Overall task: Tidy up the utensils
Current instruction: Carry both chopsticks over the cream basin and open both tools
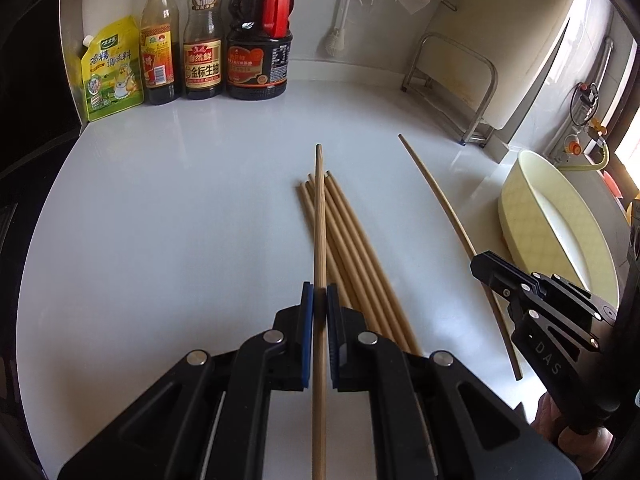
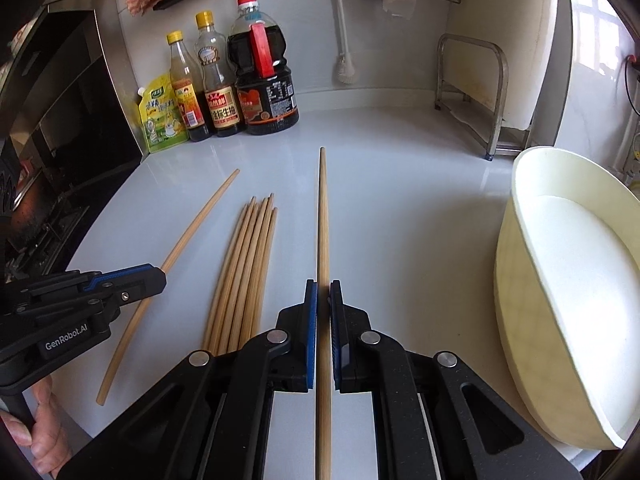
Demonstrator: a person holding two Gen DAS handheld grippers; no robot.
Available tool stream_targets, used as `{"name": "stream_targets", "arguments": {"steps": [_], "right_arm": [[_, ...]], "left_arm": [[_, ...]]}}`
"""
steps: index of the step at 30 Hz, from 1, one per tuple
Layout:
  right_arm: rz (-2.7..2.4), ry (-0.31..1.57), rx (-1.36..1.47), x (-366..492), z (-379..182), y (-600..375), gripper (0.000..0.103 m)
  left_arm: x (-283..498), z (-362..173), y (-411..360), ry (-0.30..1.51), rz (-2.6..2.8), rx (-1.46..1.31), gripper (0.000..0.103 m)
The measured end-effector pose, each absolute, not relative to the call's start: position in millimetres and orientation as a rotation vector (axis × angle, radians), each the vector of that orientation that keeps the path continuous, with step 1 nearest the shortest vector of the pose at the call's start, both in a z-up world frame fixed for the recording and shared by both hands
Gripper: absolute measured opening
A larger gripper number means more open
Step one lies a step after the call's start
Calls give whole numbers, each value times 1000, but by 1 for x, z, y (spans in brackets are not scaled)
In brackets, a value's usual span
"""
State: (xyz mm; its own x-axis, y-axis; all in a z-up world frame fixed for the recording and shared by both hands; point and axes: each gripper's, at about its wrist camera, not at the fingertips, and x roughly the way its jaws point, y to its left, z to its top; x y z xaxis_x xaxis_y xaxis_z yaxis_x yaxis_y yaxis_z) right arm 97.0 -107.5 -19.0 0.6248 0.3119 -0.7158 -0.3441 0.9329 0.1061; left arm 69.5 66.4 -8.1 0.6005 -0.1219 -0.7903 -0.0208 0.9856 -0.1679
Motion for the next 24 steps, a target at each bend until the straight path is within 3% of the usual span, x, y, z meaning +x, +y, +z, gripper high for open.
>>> {"name": "stream_targets", "arguments": {"steps": [11, 24], "right_arm": [[193, 688, 130, 87, 47, -208, 6], [-65, 714, 315, 99, 31, -341, 6]], "left_arm": [[98, 52, -25, 838, -290, -133, 7], [146, 61, -178, 847, -534, -6, 7]]}}
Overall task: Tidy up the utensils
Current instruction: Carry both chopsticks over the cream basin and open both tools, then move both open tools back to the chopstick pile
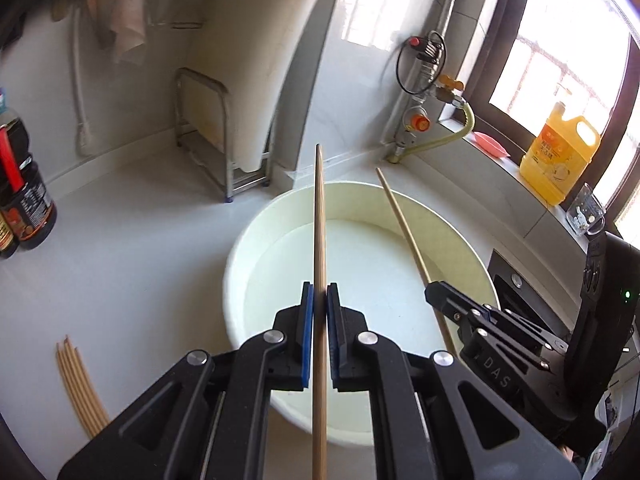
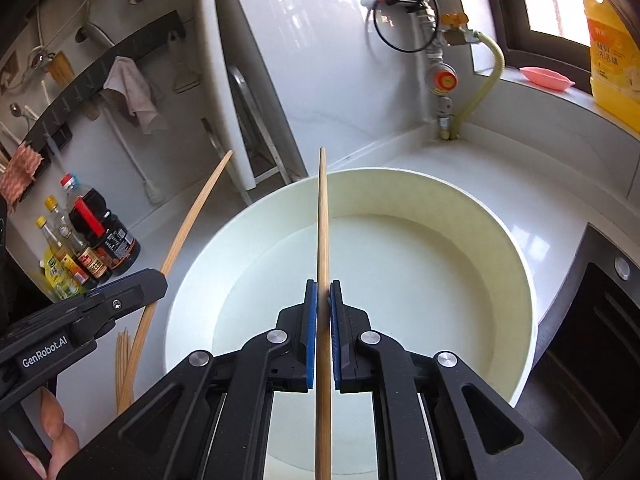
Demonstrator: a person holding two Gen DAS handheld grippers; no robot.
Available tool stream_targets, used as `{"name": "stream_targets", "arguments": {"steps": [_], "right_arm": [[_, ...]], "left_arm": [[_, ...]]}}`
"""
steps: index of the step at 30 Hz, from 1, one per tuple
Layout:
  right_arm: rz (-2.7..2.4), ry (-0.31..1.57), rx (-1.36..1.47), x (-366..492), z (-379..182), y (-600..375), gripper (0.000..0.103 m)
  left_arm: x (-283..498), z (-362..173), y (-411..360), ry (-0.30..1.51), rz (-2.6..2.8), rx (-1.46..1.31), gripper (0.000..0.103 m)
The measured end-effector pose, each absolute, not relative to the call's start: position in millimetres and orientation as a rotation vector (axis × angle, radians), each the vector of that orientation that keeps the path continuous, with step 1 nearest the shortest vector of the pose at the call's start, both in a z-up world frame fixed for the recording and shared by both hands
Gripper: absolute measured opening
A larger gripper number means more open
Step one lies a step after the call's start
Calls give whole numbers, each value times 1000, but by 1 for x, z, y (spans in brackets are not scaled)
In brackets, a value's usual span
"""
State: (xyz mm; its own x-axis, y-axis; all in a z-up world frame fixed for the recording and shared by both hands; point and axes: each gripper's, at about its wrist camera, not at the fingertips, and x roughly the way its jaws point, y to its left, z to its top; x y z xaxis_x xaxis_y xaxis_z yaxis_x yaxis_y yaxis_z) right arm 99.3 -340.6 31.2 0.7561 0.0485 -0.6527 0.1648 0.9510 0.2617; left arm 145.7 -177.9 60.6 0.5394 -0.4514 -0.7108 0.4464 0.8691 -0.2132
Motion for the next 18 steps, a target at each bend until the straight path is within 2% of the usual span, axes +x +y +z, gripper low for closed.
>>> {"name": "stream_targets", "arguments": {"steps": [9, 11, 13, 14, 15, 18], "right_arm": [[-104, 782, 348, 107, 15, -362, 6], [-115, 790, 350, 107, 14, -363, 6], [-127, 785, 349, 106, 14, -362, 10], [-129, 783, 347, 106, 15, -361, 12], [-131, 777, 345, 105, 16, -361, 14], [-136, 767, 338, 102, 20, -359, 14]], "left_arm": [[167, 35, -227, 923, -563, 27, 8], [169, 33, -229, 929, -556, 21, 17], [168, 35, -226, 911, -536, 27, 43], [166, 37, -224, 893, -523, 32, 50], [164, 39, -222, 874, -511, 37, 54], [164, 43, -211, 867, -487, 27, 54]]}}
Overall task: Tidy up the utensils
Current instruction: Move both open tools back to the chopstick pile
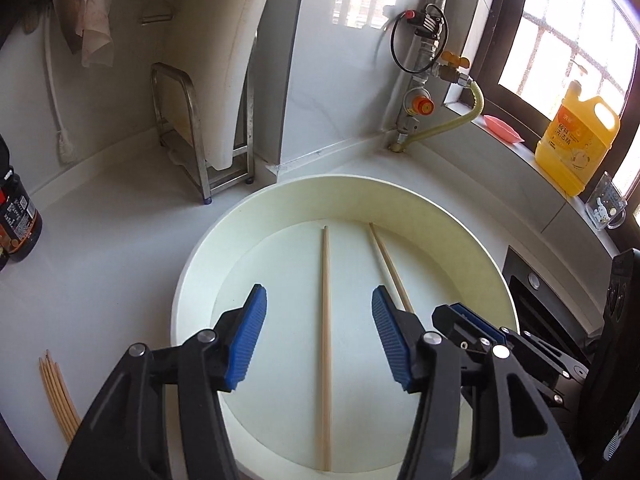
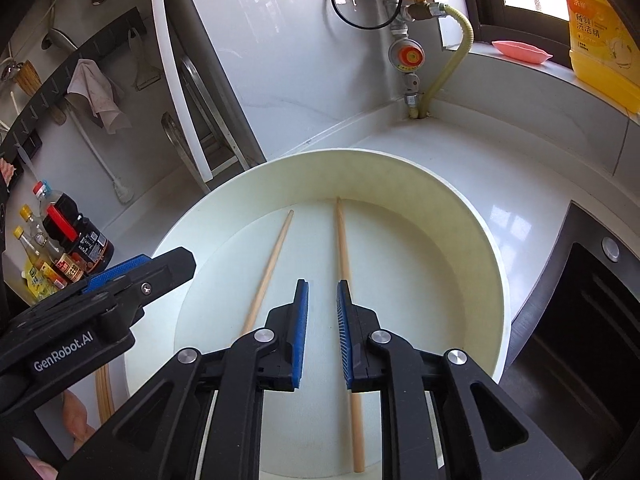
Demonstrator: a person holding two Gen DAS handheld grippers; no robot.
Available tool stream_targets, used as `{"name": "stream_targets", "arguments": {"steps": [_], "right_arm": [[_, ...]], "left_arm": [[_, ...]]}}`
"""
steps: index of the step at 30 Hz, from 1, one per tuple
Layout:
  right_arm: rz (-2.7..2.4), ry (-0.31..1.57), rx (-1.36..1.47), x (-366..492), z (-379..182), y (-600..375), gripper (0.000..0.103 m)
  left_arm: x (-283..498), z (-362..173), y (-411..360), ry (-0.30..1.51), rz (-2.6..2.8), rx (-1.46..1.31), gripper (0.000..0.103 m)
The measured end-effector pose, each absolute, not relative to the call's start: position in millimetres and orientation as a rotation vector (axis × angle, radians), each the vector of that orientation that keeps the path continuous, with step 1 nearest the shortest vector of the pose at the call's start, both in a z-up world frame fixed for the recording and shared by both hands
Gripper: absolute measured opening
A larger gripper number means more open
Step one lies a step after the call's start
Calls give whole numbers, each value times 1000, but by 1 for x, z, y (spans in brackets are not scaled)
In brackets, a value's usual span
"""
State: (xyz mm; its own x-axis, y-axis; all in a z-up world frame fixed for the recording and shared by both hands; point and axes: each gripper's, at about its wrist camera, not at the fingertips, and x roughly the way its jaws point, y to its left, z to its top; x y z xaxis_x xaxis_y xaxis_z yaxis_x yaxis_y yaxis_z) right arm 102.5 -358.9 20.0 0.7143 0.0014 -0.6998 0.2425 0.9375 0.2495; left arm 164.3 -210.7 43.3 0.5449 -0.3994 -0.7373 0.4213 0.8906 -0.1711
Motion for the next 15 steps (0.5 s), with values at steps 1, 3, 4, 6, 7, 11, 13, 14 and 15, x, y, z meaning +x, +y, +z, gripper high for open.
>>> {"name": "stream_targets", "arguments": {"steps": [1, 3, 4, 6, 7, 11, 13, 14, 15], "right_arm": [[-135, 763, 336, 102, 21, -359, 14], [-132, 756, 332, 101, 24, -356, 14], [-128, 753, 328, 100, 26, -354, 14], [-116, 750, 322, 100, 28, -350, 14], [-108, 748, 318, 99, 30, -347, 14], [-65, 738, 291, 98, 37, -331, 15], [-43, 732, 280, 97, 40, -321, 18], [-33, 728, 276, 96, 41, -316, 18], [-21, 724, 275, 95, 43, -311, 18]], "left_arm": [[165, 44, -206, 870, -477, 19, 54], [165, 46, -195, 869, -458, 5, 54], [164, 47, -188, 866, -445, 0, 54], [161, 49, -174, 861, -421, -13, 54], [158, 49, -167, 859, -408, -21, 54], [143, 49, -133, 848, -344, -52, 54], [135, 48, -116, 846, -313, -60, 54], [131, 47, -109, 844, -294, -60, 54], [127, 46, -100, 842, -274, -60, 54]]}}
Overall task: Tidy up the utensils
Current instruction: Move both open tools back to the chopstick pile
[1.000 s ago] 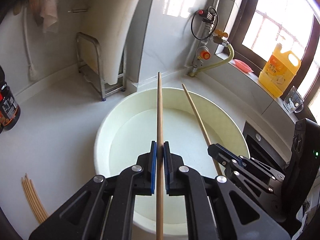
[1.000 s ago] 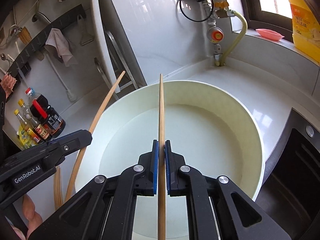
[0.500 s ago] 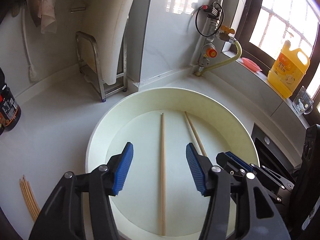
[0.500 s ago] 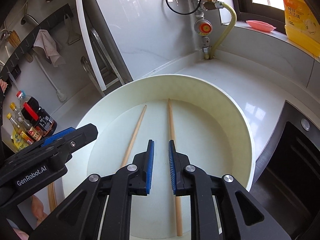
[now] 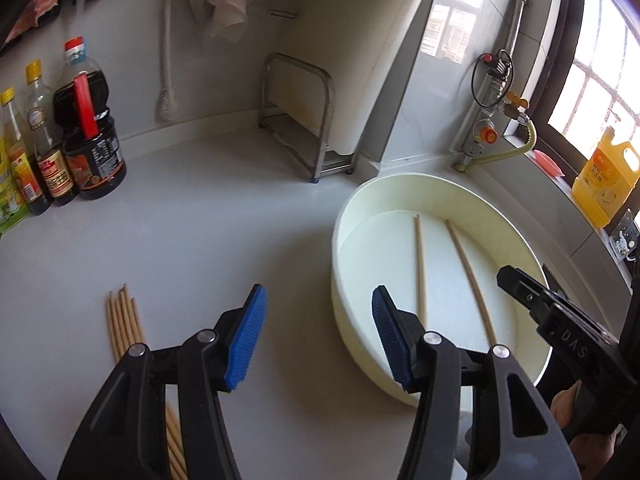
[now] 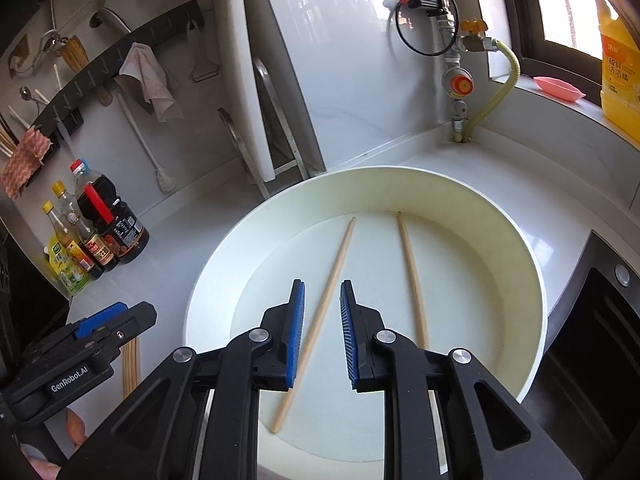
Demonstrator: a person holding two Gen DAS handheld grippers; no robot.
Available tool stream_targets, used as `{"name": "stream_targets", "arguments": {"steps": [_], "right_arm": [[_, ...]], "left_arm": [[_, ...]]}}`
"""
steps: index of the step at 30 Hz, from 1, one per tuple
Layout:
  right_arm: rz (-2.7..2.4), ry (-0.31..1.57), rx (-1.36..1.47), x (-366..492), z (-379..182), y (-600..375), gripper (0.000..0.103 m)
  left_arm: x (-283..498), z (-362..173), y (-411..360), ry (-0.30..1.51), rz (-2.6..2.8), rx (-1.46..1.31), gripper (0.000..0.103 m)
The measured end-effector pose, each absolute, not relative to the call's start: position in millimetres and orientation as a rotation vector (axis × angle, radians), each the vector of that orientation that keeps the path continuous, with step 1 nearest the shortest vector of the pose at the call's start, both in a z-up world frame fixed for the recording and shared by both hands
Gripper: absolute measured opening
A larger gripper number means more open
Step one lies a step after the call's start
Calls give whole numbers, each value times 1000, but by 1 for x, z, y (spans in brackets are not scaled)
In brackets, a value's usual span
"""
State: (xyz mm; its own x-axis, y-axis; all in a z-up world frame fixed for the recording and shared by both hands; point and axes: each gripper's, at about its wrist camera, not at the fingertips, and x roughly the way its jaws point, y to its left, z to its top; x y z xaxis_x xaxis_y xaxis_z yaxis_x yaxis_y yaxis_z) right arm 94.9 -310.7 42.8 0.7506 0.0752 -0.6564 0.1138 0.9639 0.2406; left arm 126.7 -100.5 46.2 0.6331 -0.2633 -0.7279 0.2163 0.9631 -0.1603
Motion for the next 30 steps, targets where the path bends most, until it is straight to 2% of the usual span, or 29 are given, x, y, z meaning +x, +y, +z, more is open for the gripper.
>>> {"name": "stream_targets", "arguments": {"steps": [17, 30], "right_arm": [[248, 748, 130, 81, 45, -193, 29], [412, 807, 11, 67, 21, -118, 32]], "left_arm": [[61, 42, 22, 785, -23, -84, 62], [26, 8, 86, 819, 100, -164, 65]]}}
